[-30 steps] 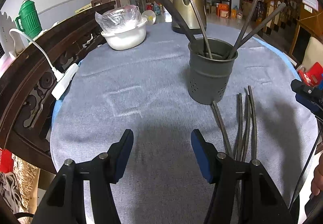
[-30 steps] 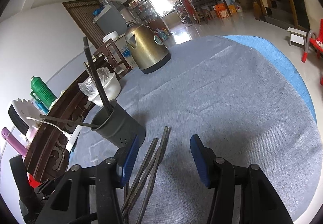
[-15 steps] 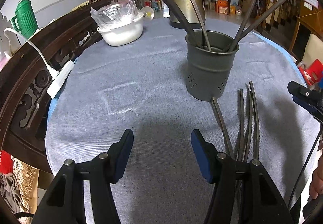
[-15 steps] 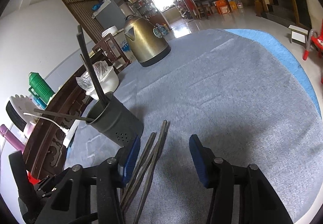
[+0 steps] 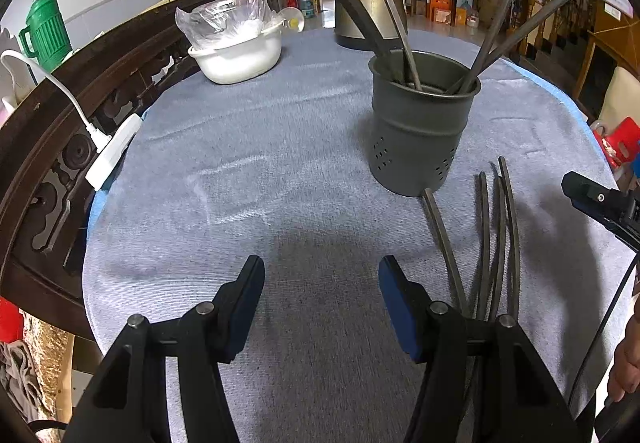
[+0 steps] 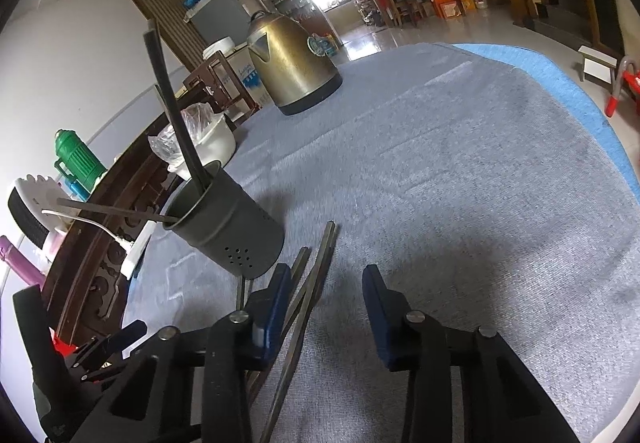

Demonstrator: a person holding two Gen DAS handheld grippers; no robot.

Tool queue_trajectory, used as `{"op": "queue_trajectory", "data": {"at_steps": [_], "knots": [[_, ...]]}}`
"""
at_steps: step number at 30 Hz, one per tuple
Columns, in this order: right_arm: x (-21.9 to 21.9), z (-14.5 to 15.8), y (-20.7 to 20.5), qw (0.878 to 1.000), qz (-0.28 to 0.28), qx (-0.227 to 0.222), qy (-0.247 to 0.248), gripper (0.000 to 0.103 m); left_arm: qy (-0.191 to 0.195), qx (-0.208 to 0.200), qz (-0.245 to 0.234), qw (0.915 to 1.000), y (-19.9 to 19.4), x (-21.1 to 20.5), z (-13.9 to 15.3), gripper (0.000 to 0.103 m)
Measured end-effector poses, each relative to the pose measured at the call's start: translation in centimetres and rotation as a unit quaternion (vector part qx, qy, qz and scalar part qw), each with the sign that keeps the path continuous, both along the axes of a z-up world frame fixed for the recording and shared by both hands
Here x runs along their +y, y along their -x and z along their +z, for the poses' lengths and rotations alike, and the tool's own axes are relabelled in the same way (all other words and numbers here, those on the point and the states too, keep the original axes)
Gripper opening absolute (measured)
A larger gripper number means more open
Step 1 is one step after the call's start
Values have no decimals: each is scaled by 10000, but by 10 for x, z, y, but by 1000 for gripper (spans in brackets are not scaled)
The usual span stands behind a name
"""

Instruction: Organize utensils

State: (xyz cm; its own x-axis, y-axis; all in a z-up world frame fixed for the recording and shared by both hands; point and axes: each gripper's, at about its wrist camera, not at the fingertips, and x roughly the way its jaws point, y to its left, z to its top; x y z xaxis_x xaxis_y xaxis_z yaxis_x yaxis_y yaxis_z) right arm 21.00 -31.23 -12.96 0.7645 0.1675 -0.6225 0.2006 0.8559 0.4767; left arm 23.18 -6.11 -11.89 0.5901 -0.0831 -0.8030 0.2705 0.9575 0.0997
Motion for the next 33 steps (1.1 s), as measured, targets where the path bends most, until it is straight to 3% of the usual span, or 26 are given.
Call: {"op": "queue_trajectory", "data": {"at_steps": [33], "knots": [[0, 1, -3, 9999, -56, 112, -37, 41, 9, 0, -35, 10000, 0, -2, 3, 60]]}}
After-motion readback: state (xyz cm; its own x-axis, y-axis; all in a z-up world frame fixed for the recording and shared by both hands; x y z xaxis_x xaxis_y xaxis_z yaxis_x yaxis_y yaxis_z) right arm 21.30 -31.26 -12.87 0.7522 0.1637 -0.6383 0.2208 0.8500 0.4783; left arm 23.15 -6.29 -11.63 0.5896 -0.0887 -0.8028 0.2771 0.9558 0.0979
